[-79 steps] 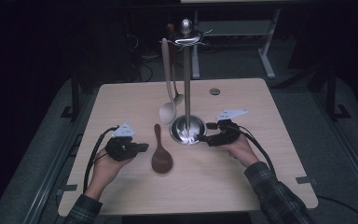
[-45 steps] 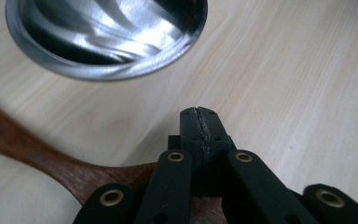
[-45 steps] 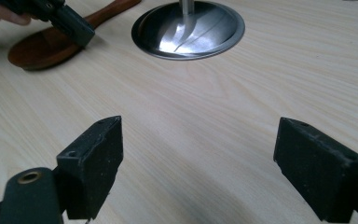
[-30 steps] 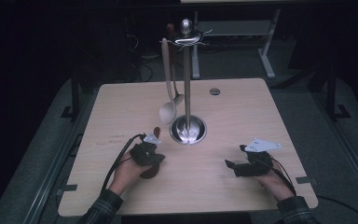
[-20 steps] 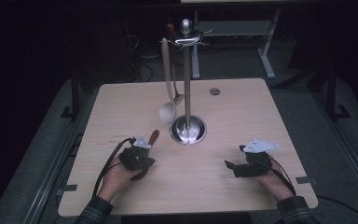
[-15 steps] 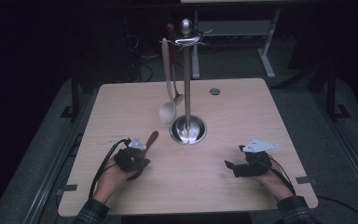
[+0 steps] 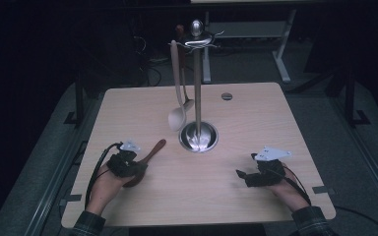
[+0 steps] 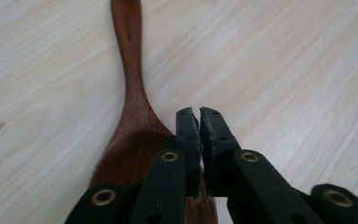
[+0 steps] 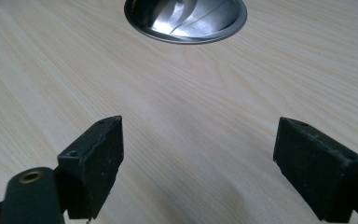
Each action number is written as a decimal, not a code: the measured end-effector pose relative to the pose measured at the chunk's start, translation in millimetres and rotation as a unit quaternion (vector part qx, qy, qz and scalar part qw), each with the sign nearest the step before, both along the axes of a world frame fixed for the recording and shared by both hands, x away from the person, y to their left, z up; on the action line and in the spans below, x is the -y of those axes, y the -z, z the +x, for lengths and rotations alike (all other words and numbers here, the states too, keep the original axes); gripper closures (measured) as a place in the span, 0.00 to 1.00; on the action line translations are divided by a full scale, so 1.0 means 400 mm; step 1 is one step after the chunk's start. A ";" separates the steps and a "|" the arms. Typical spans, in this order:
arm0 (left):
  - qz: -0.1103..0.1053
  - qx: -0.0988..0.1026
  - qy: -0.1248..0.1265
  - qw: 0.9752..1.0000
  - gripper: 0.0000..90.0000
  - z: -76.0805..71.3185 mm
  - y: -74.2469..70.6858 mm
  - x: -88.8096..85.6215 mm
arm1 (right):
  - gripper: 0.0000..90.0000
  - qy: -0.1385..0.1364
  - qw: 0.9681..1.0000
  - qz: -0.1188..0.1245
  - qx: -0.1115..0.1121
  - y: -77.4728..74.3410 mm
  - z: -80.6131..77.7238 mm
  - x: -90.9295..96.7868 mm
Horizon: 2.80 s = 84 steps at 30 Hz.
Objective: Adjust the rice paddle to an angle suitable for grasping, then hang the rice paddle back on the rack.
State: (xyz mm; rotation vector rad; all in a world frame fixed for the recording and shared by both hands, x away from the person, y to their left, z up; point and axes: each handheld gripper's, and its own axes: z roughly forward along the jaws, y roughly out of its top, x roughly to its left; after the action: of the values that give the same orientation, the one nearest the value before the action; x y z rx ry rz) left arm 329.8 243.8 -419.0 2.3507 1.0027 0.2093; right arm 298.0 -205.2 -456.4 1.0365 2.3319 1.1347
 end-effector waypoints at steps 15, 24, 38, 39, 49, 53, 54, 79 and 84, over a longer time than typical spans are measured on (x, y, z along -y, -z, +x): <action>0.066 -0.067 -0.026 0.995 0.72 0.147 -0.008 0.049 | 0.18 0.001 1.000 -0.006 -0.004 0.008 0.012 -0.004; 0.115 -0.090 -0.025 0.989 0.72 0.183 0.028 0.086 | 0.18 -0.001 1.000 -0.008 -0.005 0.008 0.010 -0.003; 0.161 -0.111 -0.032 0.980 0.82 0.200 0.039 0.107 | 0.18 0.003 1.000 -0.009 -0.004 0.008 0.012 -0.002; 0.161 -0.113 -0.033 0.980 0.83 0.201 0.039 0.106 | 0.18 0.002 1.000 -0.009 -0.004 0.008 0.012 -0.001; 0.129 -0.105 -0.033 0.985 0.87 0.197 0.040 0.086 | 0.18 0.001 1.000 -0.011 -0.003 0.008 0.013 -0.002; 0.098 -0.103 -0.026 0.989 0.87 0.188 0.024 0.075 | 0.18 0.002 1.000 -0.010 -0.003 0.008 0.013 0.000; 0.090 -0.099 -0.022 0.991 0.87 0.185 0.019 0.073 | 0.18 0.003 1.000 -0.009 -0.004 0.008 0.014 0.001; -0.109 0.030 -0.005 0.994 0.87 0.051 -0.114 0.005 | 0.11 0.016 0.996 0.057 -0.061 -0.037 0.031 0.000; -0.130 0.050 0.000 0.990 0.87 0.021 -0.127 0.029 | 0.15 -0.012 0.996 0.078 -0.050 -0.074 0.035 -0.026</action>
State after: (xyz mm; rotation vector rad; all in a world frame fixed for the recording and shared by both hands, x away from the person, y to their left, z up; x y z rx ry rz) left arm 338.3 232.1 -368.3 2.0835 0.9216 0.1833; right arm 311.9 -194.7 -426.7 1.1486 2.3687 1.3204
